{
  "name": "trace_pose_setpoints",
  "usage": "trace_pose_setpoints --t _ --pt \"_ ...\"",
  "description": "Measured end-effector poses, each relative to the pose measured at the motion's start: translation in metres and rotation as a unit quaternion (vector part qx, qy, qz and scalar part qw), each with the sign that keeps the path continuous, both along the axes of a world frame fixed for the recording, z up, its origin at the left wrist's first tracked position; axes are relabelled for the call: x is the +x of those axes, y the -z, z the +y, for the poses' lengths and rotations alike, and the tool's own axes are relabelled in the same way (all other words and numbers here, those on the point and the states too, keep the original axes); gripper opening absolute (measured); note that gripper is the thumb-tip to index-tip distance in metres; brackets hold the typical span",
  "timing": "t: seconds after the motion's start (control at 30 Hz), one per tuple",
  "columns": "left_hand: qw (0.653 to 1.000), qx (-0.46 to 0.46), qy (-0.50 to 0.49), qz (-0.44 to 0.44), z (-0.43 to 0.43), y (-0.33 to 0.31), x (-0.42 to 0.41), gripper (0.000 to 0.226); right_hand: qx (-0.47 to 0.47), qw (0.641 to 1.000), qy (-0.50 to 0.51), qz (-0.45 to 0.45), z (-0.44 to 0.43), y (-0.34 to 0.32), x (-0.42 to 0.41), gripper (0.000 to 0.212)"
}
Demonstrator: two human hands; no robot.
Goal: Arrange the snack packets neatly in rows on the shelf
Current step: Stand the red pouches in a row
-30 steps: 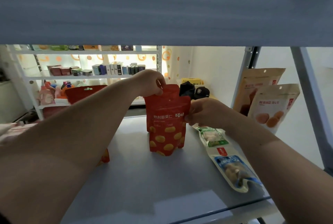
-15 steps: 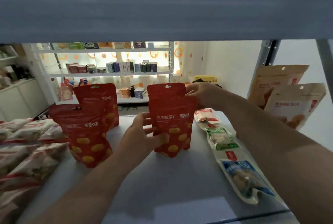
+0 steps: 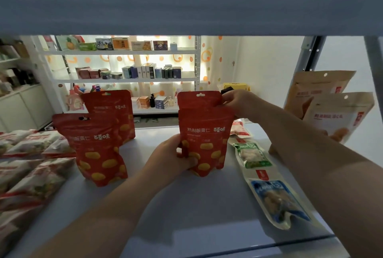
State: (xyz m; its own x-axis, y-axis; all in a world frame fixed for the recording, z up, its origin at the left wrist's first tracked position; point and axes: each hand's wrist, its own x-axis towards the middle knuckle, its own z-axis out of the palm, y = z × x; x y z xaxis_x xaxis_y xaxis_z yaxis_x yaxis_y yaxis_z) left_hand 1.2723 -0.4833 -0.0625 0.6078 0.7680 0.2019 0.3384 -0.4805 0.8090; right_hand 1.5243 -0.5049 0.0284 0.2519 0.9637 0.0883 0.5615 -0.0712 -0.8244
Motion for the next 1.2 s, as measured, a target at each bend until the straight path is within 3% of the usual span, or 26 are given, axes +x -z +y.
trace_pose_setpoints --t 0.3,0.43,0.5,0.57,0.67,0.8,0.87,1.03,1.2 --pt "1.000 0.022 0.000 0.017 -0.005 -0.003 0.003 0.048 -0.003 1.000 0.002 0.015 -0.009 -0.006 -0.007 0.015" --pt "0.999 0.030 -0.014 0.030 -0.012 -0.017 -0.010 0.050 0.015 0.995 0.021 -0.091 -0.019 -0.017 -0.008 0.021" --pt "0.995 0.078 -0.025 0.048 -0.016 -0.029 -0.025 0.056 0.054 0.981 0.055 -0.177 -0.023 -0.029 -0.012 0.025" --pt "0.975 0.199 -0.050 0.082 -0.021 -0.044 -0.045 0.061 0.098 0.964 0.073 -0.234 -0.027 -0.042 -0.021 0.022" --pt "0.917 0.364 -0.088 0.134 -0.026 -0.072 -0.076 0.059 0.139 0.937 0.050 -0.317 -0.031 -0.056 -0.042 0.024" --pt "0.839 0.501 -0.111 0.182 -0.015 -0.104 -0.116 0.055 0.172 0.906 0.005 -0.385 -0.028 -0.064 -0.094 0.029" --pt "0.823 0.520 -0.113 0.198 -0.002 -0.113 -0.136 0.054 0.170 0.898 -0.008 -0.406 -0.020 -0.063 -0.122 0.029" --pt "0.837 0.489 -0.113 0.220 0.038 -0.116 -0.185 0.065 0.162 0.891 -0.030 -0.424 0.019 -0.058 -0.183 0.028" --pt "0.918 0.352 -0.094 0.157 0.075 -0.103 -0.220 0.078 0.135 0.902 -0.040 -0.409 0.075 -0.048 -0.217 0.038"
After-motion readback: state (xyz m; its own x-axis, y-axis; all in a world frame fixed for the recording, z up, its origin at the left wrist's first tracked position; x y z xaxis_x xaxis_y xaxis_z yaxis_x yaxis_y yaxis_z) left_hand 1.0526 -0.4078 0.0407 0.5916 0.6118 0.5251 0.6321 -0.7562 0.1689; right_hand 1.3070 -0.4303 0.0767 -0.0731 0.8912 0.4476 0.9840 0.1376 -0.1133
